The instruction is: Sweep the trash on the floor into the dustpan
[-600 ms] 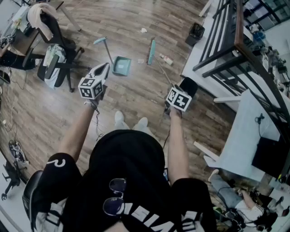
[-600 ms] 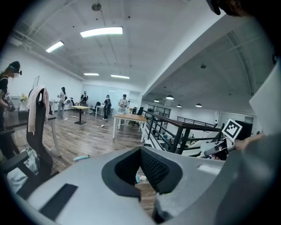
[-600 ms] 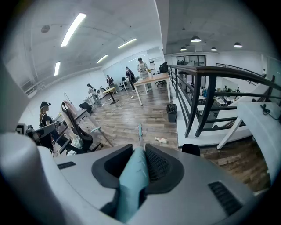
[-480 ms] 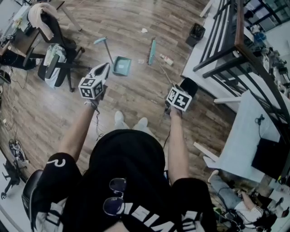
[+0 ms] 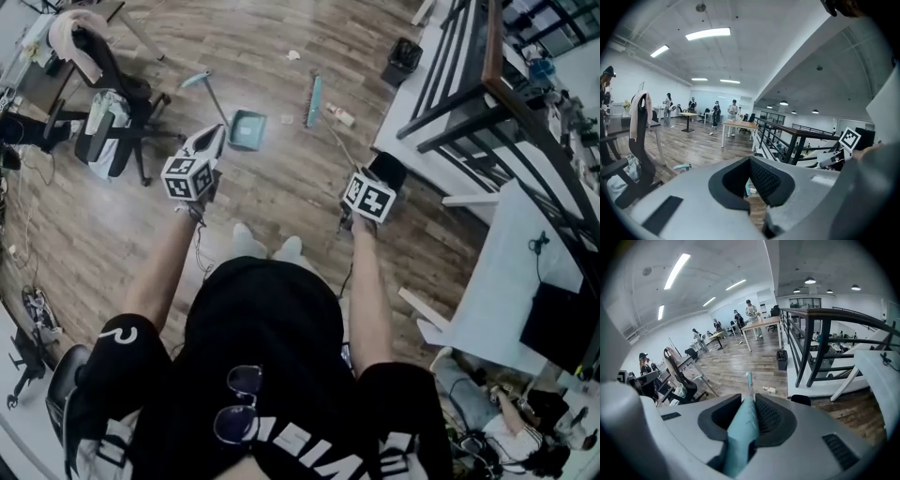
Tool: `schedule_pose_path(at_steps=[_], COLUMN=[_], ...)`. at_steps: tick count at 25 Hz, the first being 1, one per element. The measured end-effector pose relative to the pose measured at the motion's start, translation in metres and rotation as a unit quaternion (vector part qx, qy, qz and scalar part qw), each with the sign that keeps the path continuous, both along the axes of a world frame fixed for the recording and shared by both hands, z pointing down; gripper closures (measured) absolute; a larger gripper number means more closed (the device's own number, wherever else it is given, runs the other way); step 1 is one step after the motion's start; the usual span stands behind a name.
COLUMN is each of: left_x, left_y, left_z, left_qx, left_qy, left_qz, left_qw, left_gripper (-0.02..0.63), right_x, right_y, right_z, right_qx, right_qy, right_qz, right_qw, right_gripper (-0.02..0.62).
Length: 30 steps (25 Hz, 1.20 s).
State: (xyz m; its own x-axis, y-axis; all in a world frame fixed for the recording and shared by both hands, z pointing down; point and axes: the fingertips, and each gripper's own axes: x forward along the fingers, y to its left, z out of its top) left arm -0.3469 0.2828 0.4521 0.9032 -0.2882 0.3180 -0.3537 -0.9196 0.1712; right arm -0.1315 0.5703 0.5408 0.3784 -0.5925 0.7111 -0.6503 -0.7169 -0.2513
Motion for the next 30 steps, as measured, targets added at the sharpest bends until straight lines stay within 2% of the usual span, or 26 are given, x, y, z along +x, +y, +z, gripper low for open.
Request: schedule_pose_path(at_steps=[6,12,18,21,30], left_x=[0.025,0.059,0.104,0.124,0.173], left_y=[0.002,-0.024,-0.071,-0.097,-0.172], left_z=[0.013,0.035,0.053,0.057,0.071], left_qx=[-0.005,-0.021,-0.043,-0.049,-0.067], left_qy=[-0.012,-0.022,-0.038,-0.042,-0.054], left_qz=[0.009,0.015,0.026,0.034,0.039], left_qw=[0.9999,0.9994,0.9980,0.9973,0.9955], left_gripper=[0.609,0.608,0.608,0.608,0.609], right_x=[0.017,0.042,0.067,0.087,0.131], right_y=[0.002,-0.018,-0.067,-0.083,-0.147], right_z=[0.016,0.036,0.044,0.049,0.059], right_qx=[-0.013,-0.030,-0.030,-0.057,-0.072], right_qy=[-0.011,-0.024,-0.049,-0.041,-0.049], right_qz=[0.006,0.016,0.023,0.034,0.039], right_qw=[1.000,0.999,0.998,0.997,0.995], right_gripper=[0.512,0.512,0.512,0.512,0.512])
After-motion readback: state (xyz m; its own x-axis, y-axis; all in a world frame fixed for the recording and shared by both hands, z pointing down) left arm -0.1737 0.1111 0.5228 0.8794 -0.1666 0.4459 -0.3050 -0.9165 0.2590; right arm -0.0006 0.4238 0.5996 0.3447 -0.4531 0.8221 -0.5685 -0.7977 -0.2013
